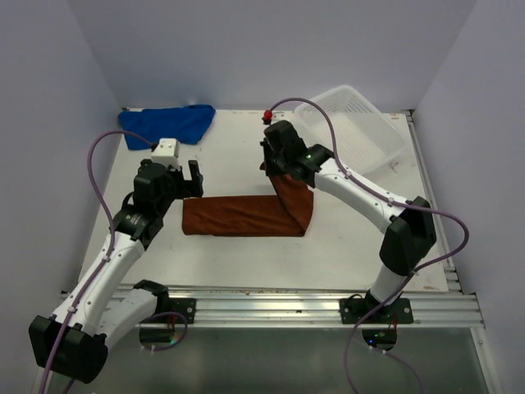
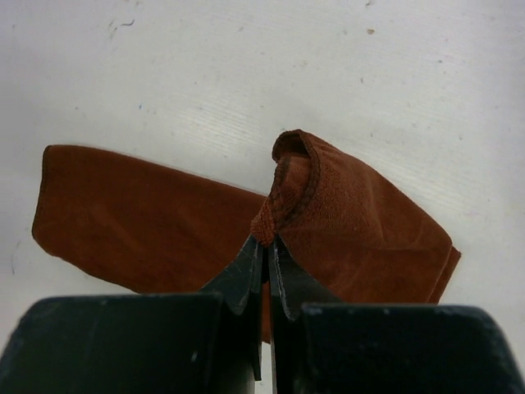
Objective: Roll the towels
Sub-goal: Fold the towel
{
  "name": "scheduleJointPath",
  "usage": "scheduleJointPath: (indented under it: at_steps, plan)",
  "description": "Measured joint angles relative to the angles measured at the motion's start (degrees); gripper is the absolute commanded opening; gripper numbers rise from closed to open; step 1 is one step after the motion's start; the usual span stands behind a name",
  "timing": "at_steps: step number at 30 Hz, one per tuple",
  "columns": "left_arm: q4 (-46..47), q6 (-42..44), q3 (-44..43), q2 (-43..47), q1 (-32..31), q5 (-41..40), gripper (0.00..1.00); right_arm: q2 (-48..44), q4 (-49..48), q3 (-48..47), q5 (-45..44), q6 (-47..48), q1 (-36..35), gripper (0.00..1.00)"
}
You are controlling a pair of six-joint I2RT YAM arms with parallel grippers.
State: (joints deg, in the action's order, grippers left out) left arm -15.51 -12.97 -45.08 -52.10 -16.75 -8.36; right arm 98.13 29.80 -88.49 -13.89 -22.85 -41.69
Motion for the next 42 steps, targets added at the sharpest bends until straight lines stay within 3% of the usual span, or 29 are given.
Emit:
scheduleJointPath:
  at_steps: [14,26,42]
  plan:
    - [-0.74,-0.55,-0.02,0.42,-0.63,-4.68,1.00,9.07,2.73,-12.98,4.07,1.75,-5.42,0.00]
    - [-2.45,-4.61,-0.02,2.16,-0.61,-20.37,0.99,17.62,2.84,-20.70,7.67,0.74,-9.86,0.00]
    - [-3.08,-8.07,-0.02,3.58,-0.61,-23.85,1.00,25.70,3.52,-31.58,9.01,-1.57,-14.32,0.00]
